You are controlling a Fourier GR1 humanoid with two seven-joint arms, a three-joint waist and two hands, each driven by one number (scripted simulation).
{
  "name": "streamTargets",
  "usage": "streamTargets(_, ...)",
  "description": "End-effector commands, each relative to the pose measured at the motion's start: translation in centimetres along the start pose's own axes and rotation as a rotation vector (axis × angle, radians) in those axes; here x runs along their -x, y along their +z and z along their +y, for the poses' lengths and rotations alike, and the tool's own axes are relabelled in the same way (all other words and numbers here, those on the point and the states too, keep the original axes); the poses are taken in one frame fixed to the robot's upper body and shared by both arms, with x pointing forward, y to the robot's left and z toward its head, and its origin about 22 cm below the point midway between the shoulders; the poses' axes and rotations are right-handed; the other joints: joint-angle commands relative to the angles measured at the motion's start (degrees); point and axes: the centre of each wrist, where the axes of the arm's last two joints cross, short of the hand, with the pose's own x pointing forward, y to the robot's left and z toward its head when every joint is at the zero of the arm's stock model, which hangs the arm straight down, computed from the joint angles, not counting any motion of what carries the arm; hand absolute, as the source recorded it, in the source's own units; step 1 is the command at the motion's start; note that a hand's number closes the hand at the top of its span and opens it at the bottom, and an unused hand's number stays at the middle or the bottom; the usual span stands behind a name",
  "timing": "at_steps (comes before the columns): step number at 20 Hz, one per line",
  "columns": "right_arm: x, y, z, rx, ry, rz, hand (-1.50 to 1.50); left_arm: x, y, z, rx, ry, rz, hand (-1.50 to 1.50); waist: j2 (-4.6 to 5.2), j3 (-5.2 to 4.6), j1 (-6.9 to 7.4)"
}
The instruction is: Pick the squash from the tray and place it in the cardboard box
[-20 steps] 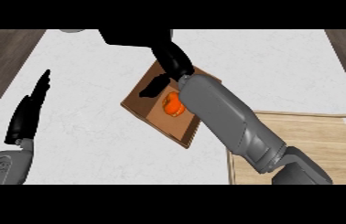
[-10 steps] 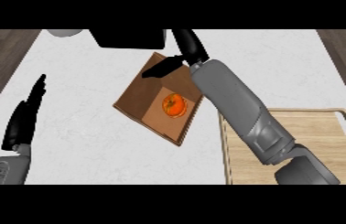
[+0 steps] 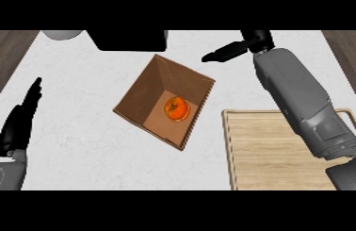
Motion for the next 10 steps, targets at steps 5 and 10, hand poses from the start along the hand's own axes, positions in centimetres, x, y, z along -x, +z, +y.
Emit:
streamTargets(5,1.7,3.8,-11.1,0.006,0.055,-0.001,-1.5,0.8,0.3,1.4,0.019,-0.006,-0.009,0.0,0.21,0.02,0.56)
streamTargets(10,2.5,7.1,-16.2,-0.052,0.108,0.034,-1.5,-0.7,0.6,0.8,0.007,-0.005,-0.032,0.0,0.42,0.09,1.31)
